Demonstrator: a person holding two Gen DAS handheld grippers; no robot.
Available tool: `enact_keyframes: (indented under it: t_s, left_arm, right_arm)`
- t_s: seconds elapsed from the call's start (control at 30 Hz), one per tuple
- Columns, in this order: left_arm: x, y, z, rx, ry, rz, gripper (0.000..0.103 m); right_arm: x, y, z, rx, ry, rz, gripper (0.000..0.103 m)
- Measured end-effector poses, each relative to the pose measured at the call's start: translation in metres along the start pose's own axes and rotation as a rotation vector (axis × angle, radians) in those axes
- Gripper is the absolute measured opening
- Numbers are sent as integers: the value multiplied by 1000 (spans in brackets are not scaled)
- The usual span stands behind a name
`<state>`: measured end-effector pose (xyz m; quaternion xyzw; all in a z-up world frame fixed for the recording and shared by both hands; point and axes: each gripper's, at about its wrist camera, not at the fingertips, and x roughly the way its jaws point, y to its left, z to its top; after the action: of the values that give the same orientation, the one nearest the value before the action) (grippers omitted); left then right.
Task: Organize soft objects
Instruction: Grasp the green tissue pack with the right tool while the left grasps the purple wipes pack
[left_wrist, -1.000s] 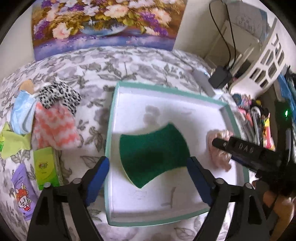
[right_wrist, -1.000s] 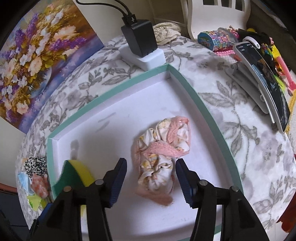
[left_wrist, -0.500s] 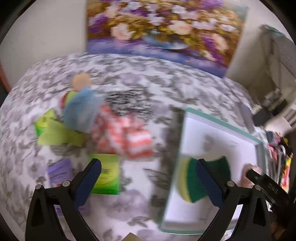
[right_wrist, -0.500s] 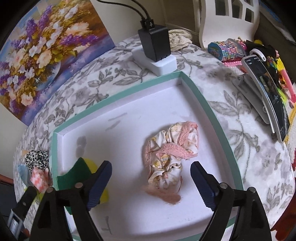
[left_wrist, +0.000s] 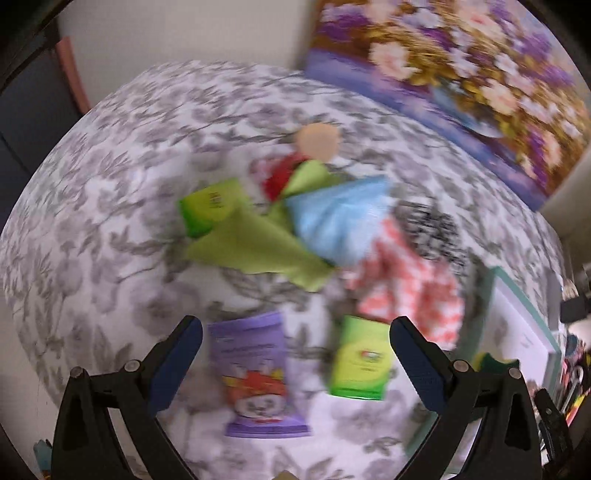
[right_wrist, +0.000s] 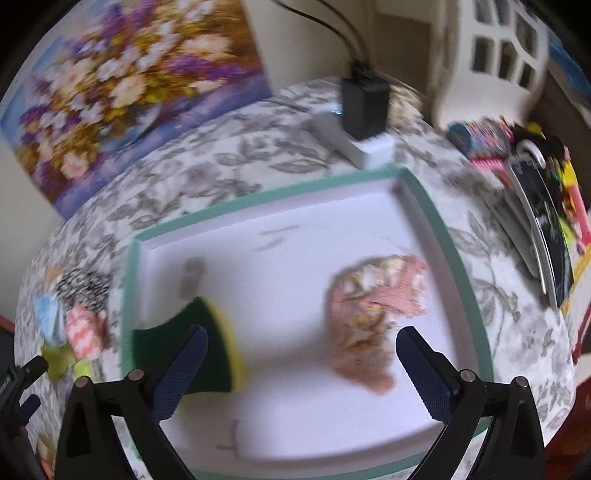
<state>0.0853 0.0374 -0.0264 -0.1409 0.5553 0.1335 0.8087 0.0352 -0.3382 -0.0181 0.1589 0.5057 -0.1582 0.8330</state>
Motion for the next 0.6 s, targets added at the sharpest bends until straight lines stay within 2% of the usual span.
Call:
enact_keyframes:
  t_s: [0.2,0.33,0.43,0.6]
  left_arm:
    - [2,43,8,-80,4,36,101]
    - [-1,70,9,-143,-6,43,101]
    - [3,82,8,-168,5,48,101]
    - [12,89,3,-191,38,41,101]
  right_arm:
    - [-18,50,-8,-90,-24,102,103]
    - [-23,87,-18,-167,-31,126,103]
    - [-22,117,-26,-212,-9,176,103]
    - [-16,157,-43,-279,20,212,103]
